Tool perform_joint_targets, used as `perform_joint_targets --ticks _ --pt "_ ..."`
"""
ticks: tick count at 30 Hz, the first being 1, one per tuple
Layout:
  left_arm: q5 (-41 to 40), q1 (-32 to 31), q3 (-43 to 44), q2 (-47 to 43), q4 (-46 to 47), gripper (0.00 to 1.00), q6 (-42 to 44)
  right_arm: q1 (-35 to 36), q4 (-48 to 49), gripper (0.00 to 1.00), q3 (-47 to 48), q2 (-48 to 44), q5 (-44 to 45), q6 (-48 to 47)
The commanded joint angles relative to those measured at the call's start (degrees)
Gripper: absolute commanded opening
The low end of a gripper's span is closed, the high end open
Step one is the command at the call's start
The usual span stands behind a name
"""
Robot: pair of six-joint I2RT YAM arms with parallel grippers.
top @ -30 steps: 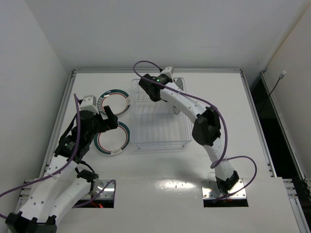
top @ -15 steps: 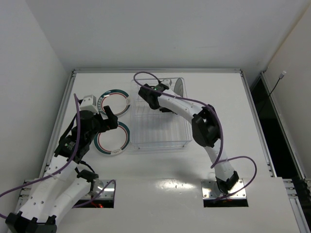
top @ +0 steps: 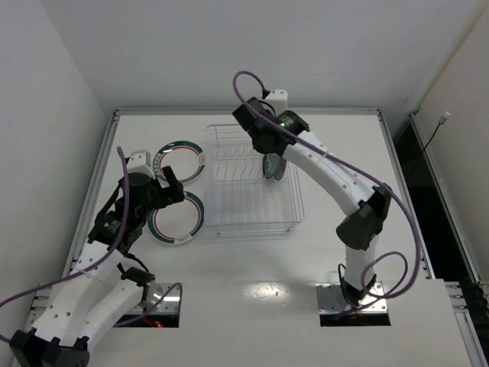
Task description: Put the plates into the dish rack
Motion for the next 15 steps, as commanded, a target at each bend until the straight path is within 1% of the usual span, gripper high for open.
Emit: perform_joint_targets --ticks 1,2,3,4,5,6,7,8,10,11,13,14,15 --pt "-4.77 0.16 0.44 0.95 -1.78 1.00 -3.62 1.66 6.54 0.45 -2.42 -8.82 -1.94 -6.56" --pt "-8.70 0.16 0.44 1.91 -2.49 1.00 -4.95 2.19 11.00 0.45 -4.70 -11.02 -3.44 -7.80" --pt "-10.74 0.16 0.44 2.70 -3.62 1.00 -6.27 3.06 13.13 0.45 -9.86 -13.21 -4.94 -8.77" --pt "-12.33 0.16 1.83 4.97 -5.81 1.00 -8.54 3.07 14.98 0.45 -12.61 -17.50 -7.82 -10.09" --pt "-15.56 2.16 2.71 6.21 -8.18 1.00 -11.00 3.77 17.44 0.45 -17.51 -19.54 -9.07 -10.10" --pt "-14.81 4.09 3.33 7.27 -10.99 1.00 -12.68 4.39 18.24 0.45 -19.99 -21.48 -11.61 -10.10" --pt "-12.02 6.72 3.34 7.97 -11.02 1.00 -13.57 4.39 19.12 0.45 -22.45 -25.41 -12.85 -10.10" --pt "-4.42 12.84 3.34 7.98 -11.02 1.00 -14.27 4.91 21.04 0.45 -27.26 -27.45 -15.04 -10.10" --pt "2.92 19.29 1.24 7.98 -8.05 1.00 -15.06 4.92 22.99 0.45 -32.03 -31.50 -17.24 -8.96" --pt "8.34 25.32 -1.04 9.37 -7.25 1.00 -16.11 4.92 23.87 0.45 -36.15 -35.26 -18.21 -8.96" --pt "12.51 30.63 -2.37 11.49 -7.24 1.00 -16.83 5.45 25.37 0.45 -39.43 -38.53 -20.59 -8.43" --pt "14.79 35.09 -3.60 12.28 -8.02 1.00 -17.35 5.45 25.37 0.46 -41.35 -39.85 -20.60 -8.43" --pt "19.34 37.05 -4.30 12.81 -8.03 1.00 -17.96 5.45 25.37 0.46 -42.07 -41.96 -20.60 -8.43"
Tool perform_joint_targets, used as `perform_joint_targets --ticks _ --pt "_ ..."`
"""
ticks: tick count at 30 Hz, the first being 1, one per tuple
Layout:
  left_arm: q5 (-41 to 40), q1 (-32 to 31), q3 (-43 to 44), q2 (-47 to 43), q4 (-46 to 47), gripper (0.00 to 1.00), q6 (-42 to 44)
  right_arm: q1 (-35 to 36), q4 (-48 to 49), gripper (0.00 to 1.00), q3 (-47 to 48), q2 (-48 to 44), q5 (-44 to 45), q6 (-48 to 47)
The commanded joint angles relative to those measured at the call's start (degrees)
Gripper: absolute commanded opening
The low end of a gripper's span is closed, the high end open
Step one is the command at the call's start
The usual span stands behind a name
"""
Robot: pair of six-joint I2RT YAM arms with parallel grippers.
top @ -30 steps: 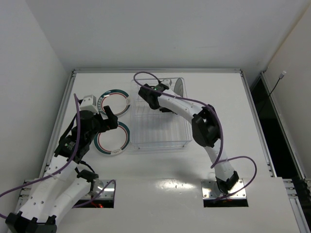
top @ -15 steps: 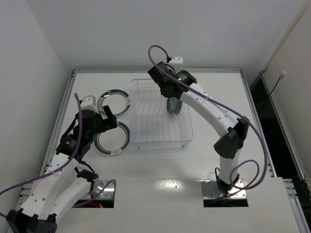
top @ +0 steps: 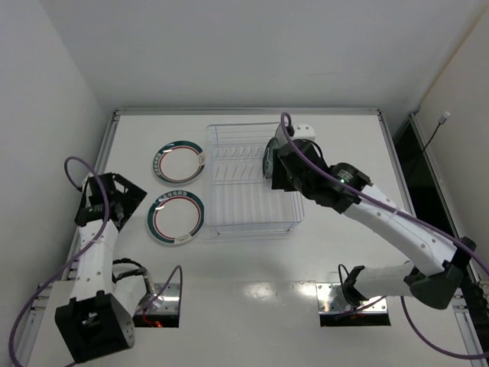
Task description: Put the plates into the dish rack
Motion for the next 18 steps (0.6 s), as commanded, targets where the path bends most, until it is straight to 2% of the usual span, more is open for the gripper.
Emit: perform_joint_targets --ticks 1,10,13,16,18 --pt "14.87 7.12 -3.34 1.71 -1.49 1.00 -3.44 0.42 4.30 0.46 -2.99 -5.23 -3.70 -0.10" --pt "27.45 11.18 -16.79 -1.45 0.87 1.00 -14.15 -0.11 6.41 0.46 -8.36 -10.25 -6.42 0.95" --pt "27.99 11.18 -20.21 -1.45 3.07 1.00 -15.47 -0.11 6.41 0.46 -7.83 -10.25 -6.42 0.95" --pt "29.47 11.18 -24.07 -0.40 7.10 1.00 -16.79 -0.11 6.41 0.46 -7.83 -11.56 -6.42 1.48" --pt "31.76 11.18 -26.89 0.39 14.04 0.94 -17.50 -0.11 6.41 0.46 -8.36 -12.36 -6.42 2.09"
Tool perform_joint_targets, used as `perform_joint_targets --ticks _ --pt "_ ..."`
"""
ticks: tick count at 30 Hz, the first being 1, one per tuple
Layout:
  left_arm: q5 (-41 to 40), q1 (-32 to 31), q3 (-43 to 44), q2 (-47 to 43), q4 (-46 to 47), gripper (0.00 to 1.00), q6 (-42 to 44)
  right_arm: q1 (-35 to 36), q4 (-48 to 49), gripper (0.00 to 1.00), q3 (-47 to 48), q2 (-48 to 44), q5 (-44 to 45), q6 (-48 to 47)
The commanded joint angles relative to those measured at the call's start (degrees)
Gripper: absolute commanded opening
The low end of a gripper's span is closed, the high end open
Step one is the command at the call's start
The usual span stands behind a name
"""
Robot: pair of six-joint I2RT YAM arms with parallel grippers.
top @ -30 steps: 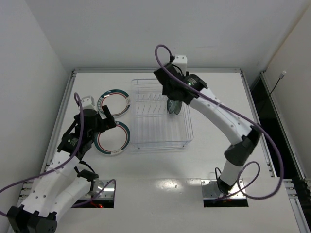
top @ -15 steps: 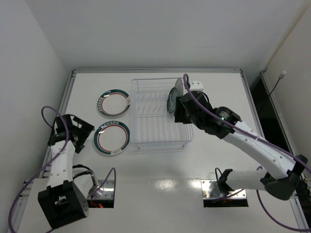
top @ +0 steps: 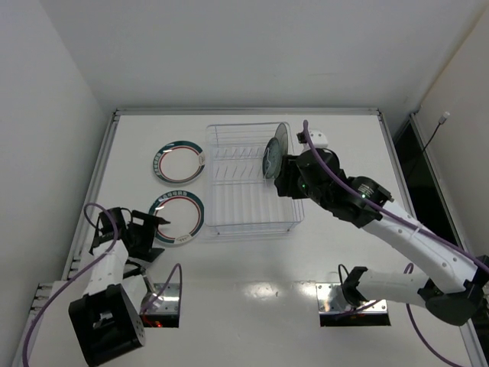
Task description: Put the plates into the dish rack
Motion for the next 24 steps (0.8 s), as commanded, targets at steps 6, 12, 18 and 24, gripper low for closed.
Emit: perform_joint_targets --ticks 6,12,18,24 --pt "6.58 1.19 -9.10 7.78 18.66 0.65 -1.79 -0.20 0.63 0.47 0.71 -3.32 0.62 1.46" --pt "9.74 2.94 -9.63 8.94 20.61 0.10 0.33 -0.20 -0.69 0.50 1.95 -4.46 2.38 1.46" --pt "11.06 4.09 -9.02 2.80 16.67 0.00 2.61 -0.20 -1.22 0.51 2.47 -4.46 2.90 1.46" --pt "11.60 4.09 -0.25 -7.41 8.41 0.00 5.50 -0.20 0.44 0.52 0.81 -4.46 0.46 1.99"
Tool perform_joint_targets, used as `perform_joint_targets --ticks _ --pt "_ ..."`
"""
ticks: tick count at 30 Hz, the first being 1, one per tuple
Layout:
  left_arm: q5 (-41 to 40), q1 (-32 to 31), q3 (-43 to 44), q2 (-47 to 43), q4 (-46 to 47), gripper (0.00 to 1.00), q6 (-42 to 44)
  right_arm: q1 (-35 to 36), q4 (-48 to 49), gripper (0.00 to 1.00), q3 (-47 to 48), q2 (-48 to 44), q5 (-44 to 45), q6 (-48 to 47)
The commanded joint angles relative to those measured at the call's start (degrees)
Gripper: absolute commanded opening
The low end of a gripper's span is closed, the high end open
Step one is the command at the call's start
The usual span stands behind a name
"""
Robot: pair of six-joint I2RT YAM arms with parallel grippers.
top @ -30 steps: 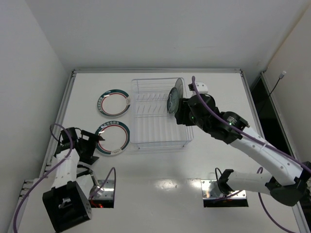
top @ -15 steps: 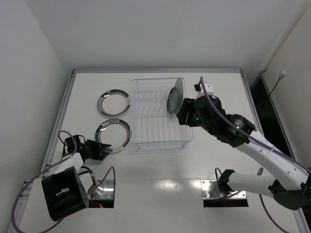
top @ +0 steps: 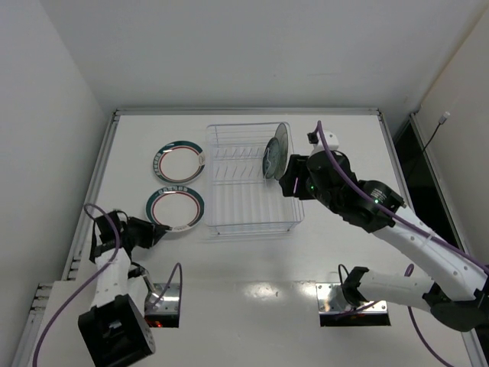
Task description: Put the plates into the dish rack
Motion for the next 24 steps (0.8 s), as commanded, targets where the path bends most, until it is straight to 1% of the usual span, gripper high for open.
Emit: perform_joint_targets --ticks 1,2,4,8,10,11,12,14,15,16,17,18,19,20,22,23,24 --pt "-1.74 0.79 8.44 -2.08 -6.52 0.00 4.05 -0.72 2.26 0.52 0.65 -0.90 -1.72 0.85" --pt "-2.53 0.79 11.59 -2.07 -9.42 0.00 5.45 -0.72 3.05 0.55 -0.05 -0.90 -3.03 0.85" --pt "-4.46 0.18 14.16 -1.46 -11.19 0.00 6.78 -0.72 4.63 0.59 -0.58 -0.90 -4.61 0.85" --pt "-4.47 -1.49 15.49 -2.68 -10.42 0.00 6.78 -0.72 8.41 0.60 -1.99 1.03 -11.28 0.33" --pt "-2.81 -2.10 16.02 -2.69 -9.88 0.00 6.78 -0.72 11.21 0.60 -3.47 1.82 -13.93 0.32" --pt "-2.10 -2.11 16.63 -2.69 -9.27 0.00 6.78 -1.25 12.36 0.60 -4.00 1.83 -16.64 0.32" --pt "-0.62 -2.63 17.33 -2.69 -8.40 0.00 6.78 -1.25 15.15 0.62 -5.14 2.52 -18.23 0.84" --pt "1.67 -3.34 17.34 -2.16 -5.50 0.00 6.08 -1.95 18.77 0.63 -6.72 3.06 -22.97 2.24" --pt "3.07 -4.30 17.34 -2.16 -3.75 0.00 4.42 -1.95 20.96 0.66 -8.73 3.75 -24.73 2.95" --pt "5.78 -5.52 17.34 -2.16 -1.90 0.00 3.62 -2.56 23.42 0.66 -9.97 4.81 -28.84 3.57" --pt "6.94 -6.23 17.34 -2.16 0.03 0.00 2.75 -3.35 28.84 0.66 -11.11 5.51 -31.06 4.27" --pt "8.00 -6.76 16.82 -2.16 3.53 0.00 1.95 -3.36 31.76 0.66 -13.39 6.39 -33.43 5.84" --pt "9.05 -7.29 16.29 -2.16 5.04 0.00 0.55 -4.23 34.93 0.66 -14.46 8.57 -39.19 6.64" --pt "11.07 -7.99 16.28 -2.68 6.45 0.00 0.02 -4.76 41.22 0.66 -15.42 9.81 -42.21 7.52" --pt "13.36 -8.87 14.98 -2.69 11.80 0.00 -1.99 -5.99 47.15 0.66 -17.89 12.27 -48.97 10.50" --pt "15.63 -9.75 14.44 -2.69 14.09 0.00 -2.97 -6.00 52.31 0.66 -18.59 13.42 -50.49 11.56" --pt "16.61 -9.75 13.92 -3.21 16.37 0.00 -3.93 -6.61 54.88 0.66 -20.08 15.00 -51.72 12.62"
